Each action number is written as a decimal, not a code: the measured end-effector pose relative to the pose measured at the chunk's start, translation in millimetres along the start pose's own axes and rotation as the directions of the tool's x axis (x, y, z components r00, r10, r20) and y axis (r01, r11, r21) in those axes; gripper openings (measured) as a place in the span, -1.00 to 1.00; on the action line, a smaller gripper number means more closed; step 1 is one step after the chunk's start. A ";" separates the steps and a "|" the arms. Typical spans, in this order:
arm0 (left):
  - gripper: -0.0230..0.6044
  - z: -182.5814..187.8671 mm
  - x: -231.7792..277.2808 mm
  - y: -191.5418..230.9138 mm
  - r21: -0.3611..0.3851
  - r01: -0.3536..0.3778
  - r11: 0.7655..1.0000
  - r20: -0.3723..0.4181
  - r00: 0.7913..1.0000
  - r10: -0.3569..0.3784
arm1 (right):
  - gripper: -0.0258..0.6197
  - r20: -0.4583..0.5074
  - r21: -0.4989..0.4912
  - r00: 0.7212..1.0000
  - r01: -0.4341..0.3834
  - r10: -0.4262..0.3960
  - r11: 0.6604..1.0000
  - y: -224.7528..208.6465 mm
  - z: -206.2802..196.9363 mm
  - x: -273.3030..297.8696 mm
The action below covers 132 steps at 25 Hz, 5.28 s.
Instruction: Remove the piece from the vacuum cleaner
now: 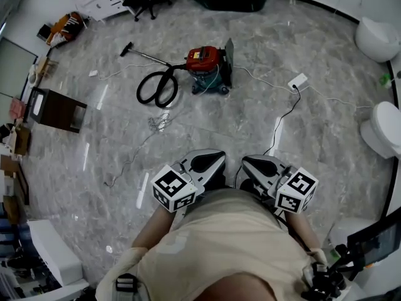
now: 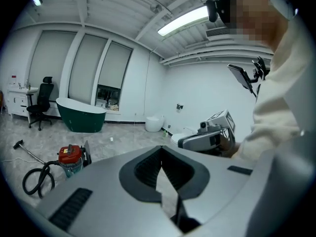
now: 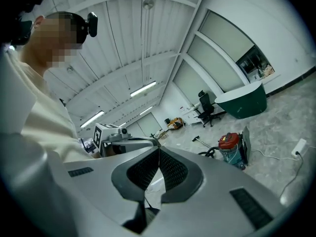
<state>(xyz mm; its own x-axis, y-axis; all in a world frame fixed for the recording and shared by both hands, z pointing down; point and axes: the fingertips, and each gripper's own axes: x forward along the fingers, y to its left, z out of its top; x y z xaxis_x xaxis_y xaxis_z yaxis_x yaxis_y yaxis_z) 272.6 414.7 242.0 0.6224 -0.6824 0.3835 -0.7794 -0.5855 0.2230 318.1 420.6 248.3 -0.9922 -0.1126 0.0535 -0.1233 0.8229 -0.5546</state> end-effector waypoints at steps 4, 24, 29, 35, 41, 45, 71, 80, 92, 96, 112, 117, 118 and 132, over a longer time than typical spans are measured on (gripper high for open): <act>-0.91 -4.1 12.4 6.1 -0.009 0.053 0.999 -0.005 0.999 -0.054 | -0.91 0.006 -0.016 0.998 0.060 -0.060 0.998 -4.5 3.7 -3.6; -0.91 33.8 -29.1 190.2 -0.075 0.085 0.994 0.154 0.985 -0.072 | -0.91 -0.140 -0.140 0.958 0.230 -0.249 0.963 -54.7 52.9 149.5; -0.91 35.3 -61.4 245.3 -0.093 0.041 0.995 0.200 0.980 -0.022 | -0.91 -0.164 -0.009 0.942 0.296 -0.293 0.955 -76.1 55.1 185.9; -0.91 31.4 -92.2 284.7 -0.148 -0.019 0.989 0.217 0.975 0.051 | -0.91 -0.239 0.034 0.914 0.345 -0.327 0.938 -92.1 51.6 223.2; -0.91 26.7 -96.1 293.4 -0.168 -0.049 0.985 0.217 0.972 0.086 | -0.91 -0.301 0.025 0.917 0.282 -0.261 0.959 -103.2 53.3 253.9; -0.91 26.0 -83.3 312.0 -0.199 -0.098 0.975 0.205 0.969 0.139 | -0.91 -0.328 -0.014 0.915 0.242 -0.233 0.970 -123.1 59.8 263.9; -0.91 148.7 156.5 367.3 -0.185 -0.187 0.965 0.013 0.981 0.192 | -0.91 -0.259 0.270 0.966 0.067 0.006 0.960 -348.8 189.1 207.1; -0.91 153.3 182.5 369.5 -0.146 -0.200 0.969 -0.018 0.980 0.199 | -0.91 -0.258 0.297 0.966 0.112 -0.033 0.948 -387.1 195.0 191.9; -0.91 153.7 195.8 437.6 -0.122 -0.136 0.983 -0.015 0.991 0.135 | -0.91 -0.339 0.245 0.929 0.243 -0.152 0.938 -420.2 203.0 220.3; -0.91 149.6 191.5 477.2 -0.124 -0.113 0.986 -0.030 0.993 0.111 | -0.91 -0.388 0.221 0.904 0.280 -0.179 0.934 -431.2 199.2 254.4; -0.92 149.1 158.1 632.5 -0.138 0.028 0.990 -0.023 0.999 -0.032 | -0.91 -0.520 0.113 0.796 0.424 -0.310 0.899 -454.5 200.5 398.6; -0.91 151.8 154.0 652.2 -0.140 0.048 0.989 -0.029 0.998 -0.052 | -0.91 -0.522 0.159 0.788 0.467 -0.327 0.870 -468.5 197.6 414.4; -0.92 151.6 154.6 654.3 -0.143 0.053 0.988 -0.032 0.998 -0.059 | -0.91 -0.531 0.154 0.781 0.470 -0.328 0.869 -473.2 195.3 417.0; -0.91 154.9 220.8 677.0 -0.224 -0.006 0.975 -0.123 0.992 -0.022 | -0.91 -0.624 0.188 0.732 0.478 -0.272 0.858 -593.0 167.0 424.1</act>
<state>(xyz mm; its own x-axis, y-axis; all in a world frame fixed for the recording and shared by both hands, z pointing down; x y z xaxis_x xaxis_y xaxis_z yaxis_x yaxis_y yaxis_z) -106.4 -200.2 338.9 0.6255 -0.6105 0.4858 -0.7797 -0.4680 0.4158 -26.5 -208.1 461.1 -0.7048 0.0416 0.7082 -0.5770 0.5472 -0.6064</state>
